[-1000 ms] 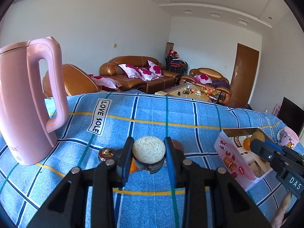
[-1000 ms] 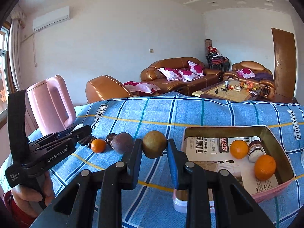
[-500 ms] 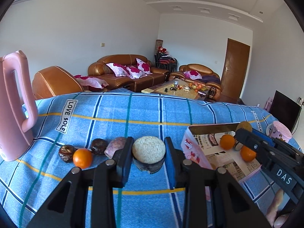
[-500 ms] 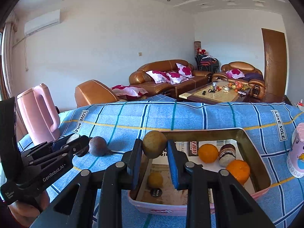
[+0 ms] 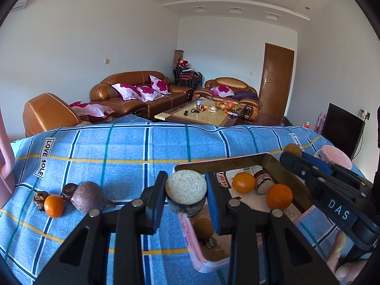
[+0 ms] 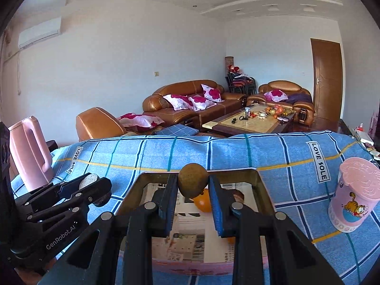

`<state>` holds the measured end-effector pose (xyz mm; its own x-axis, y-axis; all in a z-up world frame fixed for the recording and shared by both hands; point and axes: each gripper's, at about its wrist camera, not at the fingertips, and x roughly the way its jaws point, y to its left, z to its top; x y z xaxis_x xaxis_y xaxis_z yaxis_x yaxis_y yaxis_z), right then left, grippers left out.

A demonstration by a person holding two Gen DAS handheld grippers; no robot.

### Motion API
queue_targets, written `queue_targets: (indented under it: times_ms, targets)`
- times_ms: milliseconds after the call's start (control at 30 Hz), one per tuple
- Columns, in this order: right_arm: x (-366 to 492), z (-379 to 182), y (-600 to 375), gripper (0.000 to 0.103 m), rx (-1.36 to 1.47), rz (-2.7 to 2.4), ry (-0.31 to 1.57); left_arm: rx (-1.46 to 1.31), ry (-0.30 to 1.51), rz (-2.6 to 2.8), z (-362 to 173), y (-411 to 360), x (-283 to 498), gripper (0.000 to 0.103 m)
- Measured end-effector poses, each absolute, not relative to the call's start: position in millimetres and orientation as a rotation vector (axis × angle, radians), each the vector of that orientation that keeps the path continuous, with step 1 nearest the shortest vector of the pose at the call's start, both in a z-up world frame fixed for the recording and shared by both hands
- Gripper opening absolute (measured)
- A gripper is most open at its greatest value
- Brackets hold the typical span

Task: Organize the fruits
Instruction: 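Lower the cake and round fruit into the tin and open both grippers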

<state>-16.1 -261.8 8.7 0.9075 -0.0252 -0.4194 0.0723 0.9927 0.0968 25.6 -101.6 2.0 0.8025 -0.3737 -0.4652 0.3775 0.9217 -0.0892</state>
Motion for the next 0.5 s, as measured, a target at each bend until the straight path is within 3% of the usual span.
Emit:
queue_targets:
  times_ms: [500]
  targets:
    - [-2.3,-4.5,-315.9,0.028,0.167,-0.1,0.535,0.088,0.579,-0.409,-13.1,-162.9,36.5,0.034]
